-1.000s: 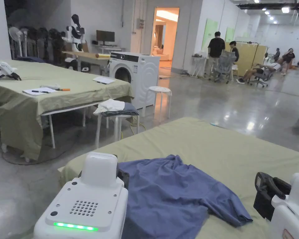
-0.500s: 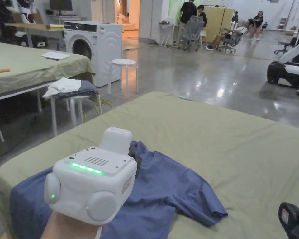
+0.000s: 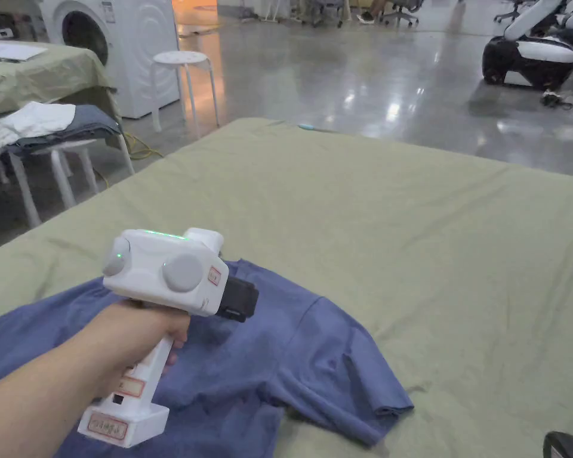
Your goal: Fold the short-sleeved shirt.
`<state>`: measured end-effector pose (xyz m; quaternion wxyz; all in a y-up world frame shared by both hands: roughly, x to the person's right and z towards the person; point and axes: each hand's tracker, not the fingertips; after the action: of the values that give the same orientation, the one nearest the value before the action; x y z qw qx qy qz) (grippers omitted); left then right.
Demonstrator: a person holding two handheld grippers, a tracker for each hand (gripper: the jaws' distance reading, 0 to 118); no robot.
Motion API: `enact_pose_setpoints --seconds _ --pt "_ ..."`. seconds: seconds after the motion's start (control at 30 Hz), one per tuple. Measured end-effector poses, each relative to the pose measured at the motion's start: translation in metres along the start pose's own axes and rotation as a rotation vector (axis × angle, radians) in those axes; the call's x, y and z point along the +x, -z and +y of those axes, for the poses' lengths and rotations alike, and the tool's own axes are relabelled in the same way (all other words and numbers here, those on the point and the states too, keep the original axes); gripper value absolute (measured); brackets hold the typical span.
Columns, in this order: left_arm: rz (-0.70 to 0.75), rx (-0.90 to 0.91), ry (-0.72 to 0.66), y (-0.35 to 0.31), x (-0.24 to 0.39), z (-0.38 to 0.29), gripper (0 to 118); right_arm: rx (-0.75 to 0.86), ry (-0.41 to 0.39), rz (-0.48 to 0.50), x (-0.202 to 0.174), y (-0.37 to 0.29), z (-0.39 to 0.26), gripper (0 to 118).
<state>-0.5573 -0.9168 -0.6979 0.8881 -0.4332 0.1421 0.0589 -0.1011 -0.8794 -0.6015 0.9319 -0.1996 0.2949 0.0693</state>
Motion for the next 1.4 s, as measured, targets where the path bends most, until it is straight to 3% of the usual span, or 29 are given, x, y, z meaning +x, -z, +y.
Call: enact_pose_setpoints --seconds 0.07,0.1,0.13,0.17,0.2,0.4,0.6,0.83,1.0,1.1,1.23,1.4 --pt "0.05 -0.031 -0.095 0.013 -0.004 0.002 109 -0.01 -0.011 0.01 0.0 0.001 -0.005 0" --pt "0.029 -0.054 -0.113 0.018 -0.005 0.0 101 -0.009 -0.012 0.011 0.001 0.001 -0.007 0" --pt "0.0 -0.103 -0.11 0.024 -0.007 -0.001 75 -0.008 -0.011 0.012 0.002 -0.001 -0.008 0" --pt "0.021 -0.136 -0.081 0.029 -0.003 -0.005 32 -0.006 -0.002 0.015 0.004 -0.002 -0.01 0" --pt "0.078 -0.095 -0.054 0.027 0.002 -0.011 2 -0.009 0.009 0.019 0.007 -0.003 -0.011 0" --pt "0.054 -0.025 0.071 0.005 0.025 -0.02 0 -0.006 0.035 -0.001 0.022 -0.013 -0.013 0" --pt "0.022 0.224 0.124 -0.084 0.064 -0.006 0 0.053 0.071 -0.03 0.036 -0.047 -0.002 0" --pt "-0.192 0.425 0.163 -0.196 0.123 0.017 0 0.147 0.108 -0.069 0.059 -0.113 0.009 0" --pt "-0.361 0.535 0.313 -0.272 0.216 0.023 0 0.199 0.131 -0.12 0.083 -0.171 0.014 0" --pt "-0.48 0.555 0.359 -0.303 0.289 0.018 0 0.224 0.095 -0.181 0.1 -0.211 0.014 0" --pt "-0.626 0.564 0.423 -0.319 0.385 0.007 0 0.234 0.142 -0.276 0.131 -0.26 0.005 0" --pt "-0.75 0.45 0.52 -0.302 0.504 -0.019 0 0.216 0.155 -0.397 0.163 -0.31 -0.016 0"
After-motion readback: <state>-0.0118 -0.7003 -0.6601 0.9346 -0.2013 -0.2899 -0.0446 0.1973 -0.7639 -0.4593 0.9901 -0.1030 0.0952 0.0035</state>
